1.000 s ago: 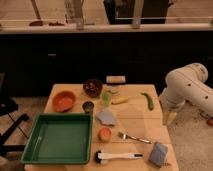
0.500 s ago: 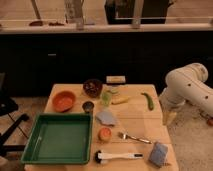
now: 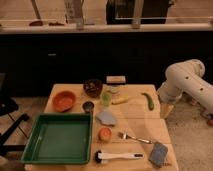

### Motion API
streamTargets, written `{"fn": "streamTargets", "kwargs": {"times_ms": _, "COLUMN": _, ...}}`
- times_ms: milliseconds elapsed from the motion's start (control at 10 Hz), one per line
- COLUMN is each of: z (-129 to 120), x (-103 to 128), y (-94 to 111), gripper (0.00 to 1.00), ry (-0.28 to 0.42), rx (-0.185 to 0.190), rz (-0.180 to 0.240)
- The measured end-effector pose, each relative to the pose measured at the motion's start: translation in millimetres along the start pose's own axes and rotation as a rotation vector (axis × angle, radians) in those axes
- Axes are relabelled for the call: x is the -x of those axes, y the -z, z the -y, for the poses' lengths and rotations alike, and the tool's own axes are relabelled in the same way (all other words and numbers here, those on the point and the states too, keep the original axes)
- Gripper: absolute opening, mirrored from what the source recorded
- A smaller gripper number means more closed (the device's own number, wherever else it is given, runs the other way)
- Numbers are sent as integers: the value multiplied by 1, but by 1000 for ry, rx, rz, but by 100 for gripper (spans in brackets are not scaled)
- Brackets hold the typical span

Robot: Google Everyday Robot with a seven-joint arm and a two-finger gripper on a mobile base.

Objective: Place banana in red bowl

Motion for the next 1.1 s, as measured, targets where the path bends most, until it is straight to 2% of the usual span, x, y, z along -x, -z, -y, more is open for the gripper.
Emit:
{"fn": "streamTargets", "kwargs": {"times_ms": 100, "z": 5, "x": 1, "y": -6, "gripper": 80, "ry": 4, "rx": 2, "rz": 31}}
{"fn": "streamTargets", "kwargs": {"times_ms": 300, "z": 8, "x": -3, "y": -20, "gripper": 80, "ry": 3, "rx": -1, "rz": 153}}
{"fn": "streamTargets", "kwargs": {"times_ms": 500, "z": 8, "x": -2, "y": -27, "gripper": 80, "ry": 25, "rx": 14, "rz": 241}}
{"fn": "streamTargets", "kwargs": {"times_ms": 600, "z": 8, "x": 1, "y": -29, "gripper": 80, "ry": 43, "rx": 27, "rz": 269}}
{"fn": "streamTargets", "kwargs": {"times_ms": 1100, "z": 8, "x": 2, "y": -31, "gripper": 80, "ry": 47, "rx": 21, "rz": 270}}
